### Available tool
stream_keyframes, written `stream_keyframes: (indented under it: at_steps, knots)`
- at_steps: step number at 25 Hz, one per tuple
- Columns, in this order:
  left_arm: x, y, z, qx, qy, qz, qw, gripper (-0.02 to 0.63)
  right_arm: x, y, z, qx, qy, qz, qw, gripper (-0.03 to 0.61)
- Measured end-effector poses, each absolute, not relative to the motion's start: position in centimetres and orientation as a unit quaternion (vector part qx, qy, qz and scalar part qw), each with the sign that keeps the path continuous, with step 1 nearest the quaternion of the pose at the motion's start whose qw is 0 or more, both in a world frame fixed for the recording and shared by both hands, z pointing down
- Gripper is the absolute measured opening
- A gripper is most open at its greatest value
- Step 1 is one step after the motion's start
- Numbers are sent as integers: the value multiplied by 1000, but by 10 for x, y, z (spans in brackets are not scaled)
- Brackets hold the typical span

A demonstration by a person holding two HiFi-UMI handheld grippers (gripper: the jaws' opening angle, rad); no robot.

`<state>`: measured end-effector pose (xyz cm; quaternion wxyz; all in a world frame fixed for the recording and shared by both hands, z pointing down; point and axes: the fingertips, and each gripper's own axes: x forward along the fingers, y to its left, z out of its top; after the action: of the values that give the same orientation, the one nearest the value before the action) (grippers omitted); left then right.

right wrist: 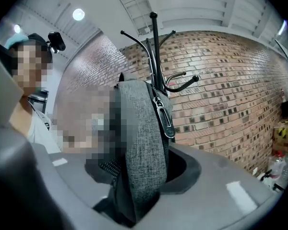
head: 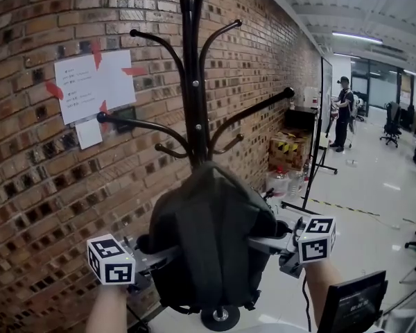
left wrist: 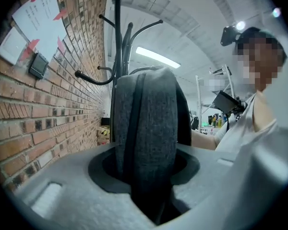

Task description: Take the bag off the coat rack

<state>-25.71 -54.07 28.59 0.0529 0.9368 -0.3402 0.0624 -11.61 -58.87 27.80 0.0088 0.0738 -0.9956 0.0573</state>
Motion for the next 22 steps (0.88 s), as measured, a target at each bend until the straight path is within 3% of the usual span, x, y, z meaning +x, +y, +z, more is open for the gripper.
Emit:
stream_keyframes:
  at_steps: [10,22]
  knots:
    - [-214,-442,317,928,-363,60,61,169,-75,-492,311,57,-997,61,3,207]
    - [-150,-302,403,910,-377,52,166,166,-13,-355,394,32,-988,146,27,212]
